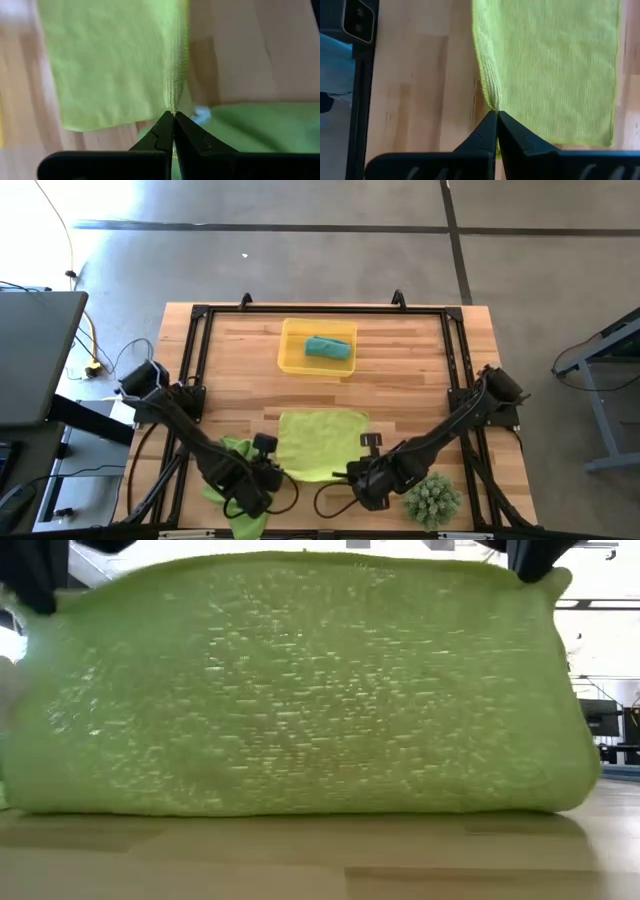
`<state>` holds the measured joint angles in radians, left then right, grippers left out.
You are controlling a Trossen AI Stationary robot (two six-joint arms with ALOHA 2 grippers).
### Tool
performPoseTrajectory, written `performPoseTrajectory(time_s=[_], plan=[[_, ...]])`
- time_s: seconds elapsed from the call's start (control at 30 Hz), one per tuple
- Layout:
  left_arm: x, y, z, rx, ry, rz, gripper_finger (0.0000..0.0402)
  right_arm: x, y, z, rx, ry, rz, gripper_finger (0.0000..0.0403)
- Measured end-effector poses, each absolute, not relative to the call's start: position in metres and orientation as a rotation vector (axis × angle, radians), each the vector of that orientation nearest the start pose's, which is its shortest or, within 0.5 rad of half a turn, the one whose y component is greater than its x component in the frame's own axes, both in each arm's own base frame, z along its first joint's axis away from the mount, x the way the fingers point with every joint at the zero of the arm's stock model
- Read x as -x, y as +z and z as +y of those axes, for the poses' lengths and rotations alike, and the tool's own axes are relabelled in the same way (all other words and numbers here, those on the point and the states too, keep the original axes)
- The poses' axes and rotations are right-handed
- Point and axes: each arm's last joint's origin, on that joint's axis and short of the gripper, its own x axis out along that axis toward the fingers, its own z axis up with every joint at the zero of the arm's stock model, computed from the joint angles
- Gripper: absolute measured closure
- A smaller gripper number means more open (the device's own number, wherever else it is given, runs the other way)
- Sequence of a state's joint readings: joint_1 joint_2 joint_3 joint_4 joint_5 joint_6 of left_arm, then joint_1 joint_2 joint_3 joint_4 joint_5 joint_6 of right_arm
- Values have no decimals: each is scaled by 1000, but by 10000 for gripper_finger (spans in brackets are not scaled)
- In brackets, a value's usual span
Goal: Roll microfiber towels into tight, uniform cylinder then place into a basket
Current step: Roll the light green microfiber towel
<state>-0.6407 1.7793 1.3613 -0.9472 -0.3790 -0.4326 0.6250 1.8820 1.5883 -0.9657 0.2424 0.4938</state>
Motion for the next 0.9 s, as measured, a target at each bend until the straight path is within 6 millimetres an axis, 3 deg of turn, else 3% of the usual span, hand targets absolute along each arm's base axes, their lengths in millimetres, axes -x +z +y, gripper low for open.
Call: performPoseTrajectory(time_s=[0.2,0.4,0.5,0.7,0.9], plan=[[-286,223,-195,-245,28,1191,401,-311,236,211,109,-14,1107,403],[-295,223,-186,-229,10,1189,401,-293,204,191,-69,58,920,403],[-304,224,-179,-215,-32,1178,401,-284,198,181,-129,73,882,403],[-319,225,-162,-133,-75,1174,401,-278,186,168,-100,135,1022,403],[-322,224,-146,-23,20,1218,401,-280,183,156,-16,198,1086,403]])
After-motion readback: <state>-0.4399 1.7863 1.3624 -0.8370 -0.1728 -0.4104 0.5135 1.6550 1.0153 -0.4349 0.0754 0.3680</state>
